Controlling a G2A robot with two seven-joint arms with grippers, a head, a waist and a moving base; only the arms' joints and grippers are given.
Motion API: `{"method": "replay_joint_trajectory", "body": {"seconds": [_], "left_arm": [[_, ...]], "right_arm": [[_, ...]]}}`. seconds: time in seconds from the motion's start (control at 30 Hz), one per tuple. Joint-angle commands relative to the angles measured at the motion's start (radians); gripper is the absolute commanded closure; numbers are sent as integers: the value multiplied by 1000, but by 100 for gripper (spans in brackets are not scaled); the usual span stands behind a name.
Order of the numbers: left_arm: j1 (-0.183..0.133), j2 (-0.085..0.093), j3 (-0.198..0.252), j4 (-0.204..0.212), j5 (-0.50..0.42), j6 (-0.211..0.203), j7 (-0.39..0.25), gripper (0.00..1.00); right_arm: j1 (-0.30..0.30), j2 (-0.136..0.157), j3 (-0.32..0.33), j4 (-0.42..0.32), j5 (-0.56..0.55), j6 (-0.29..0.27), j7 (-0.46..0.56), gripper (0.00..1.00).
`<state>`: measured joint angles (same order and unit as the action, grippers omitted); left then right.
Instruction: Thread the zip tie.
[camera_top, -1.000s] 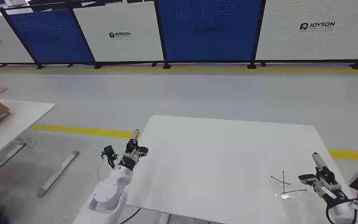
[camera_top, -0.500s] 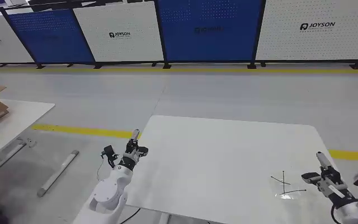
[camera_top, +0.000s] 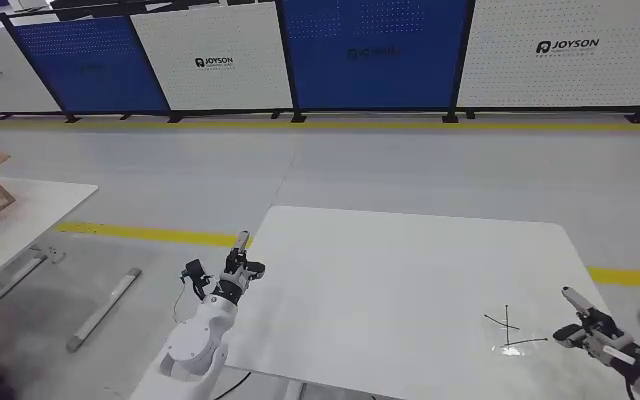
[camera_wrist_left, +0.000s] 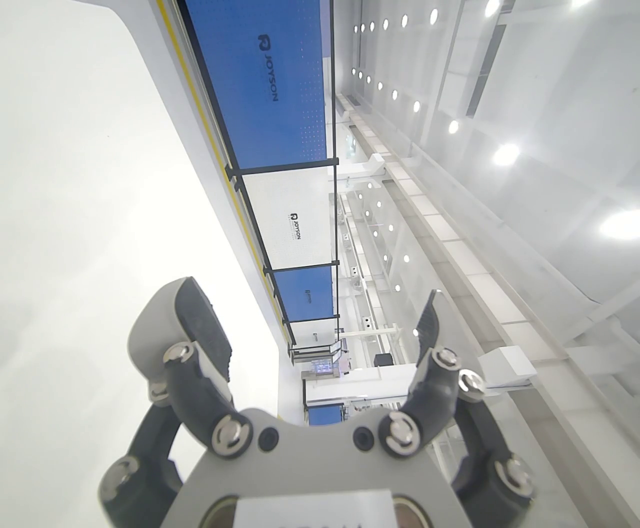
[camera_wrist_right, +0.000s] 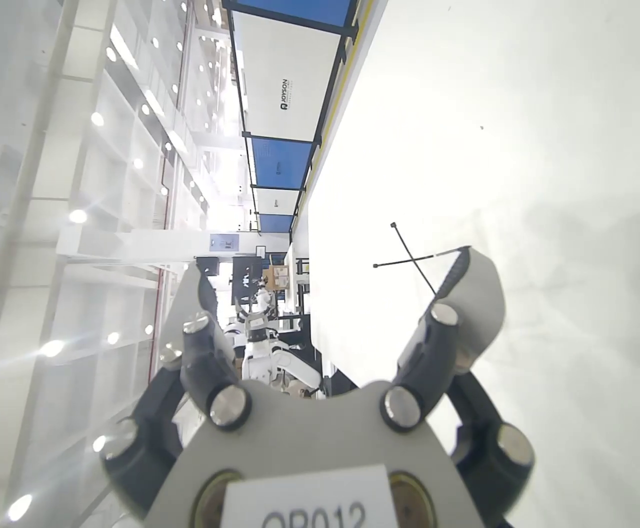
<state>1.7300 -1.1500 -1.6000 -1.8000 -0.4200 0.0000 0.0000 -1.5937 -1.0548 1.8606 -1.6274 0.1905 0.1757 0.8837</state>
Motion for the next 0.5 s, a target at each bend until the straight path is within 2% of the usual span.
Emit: {"method": "replay_joint_trajectory", "body": {"seconds": [0.0,0.3,0.4,0.47], "left_arm": [[0,0,0,0,0,0,0,0],[0,0,0,0,0,0,0,0],[0,0,0,0,0,0,0,0],[0,0,0,0,0,0,0,0]], "right_arm": [[0,0,0,0,0,0,0,0],[-2,0,-2,1,-8,-6,2,0],[-2,7,17,50,5,-64,60,0],[3,10,16,77,-24,-89,57,0]]}}
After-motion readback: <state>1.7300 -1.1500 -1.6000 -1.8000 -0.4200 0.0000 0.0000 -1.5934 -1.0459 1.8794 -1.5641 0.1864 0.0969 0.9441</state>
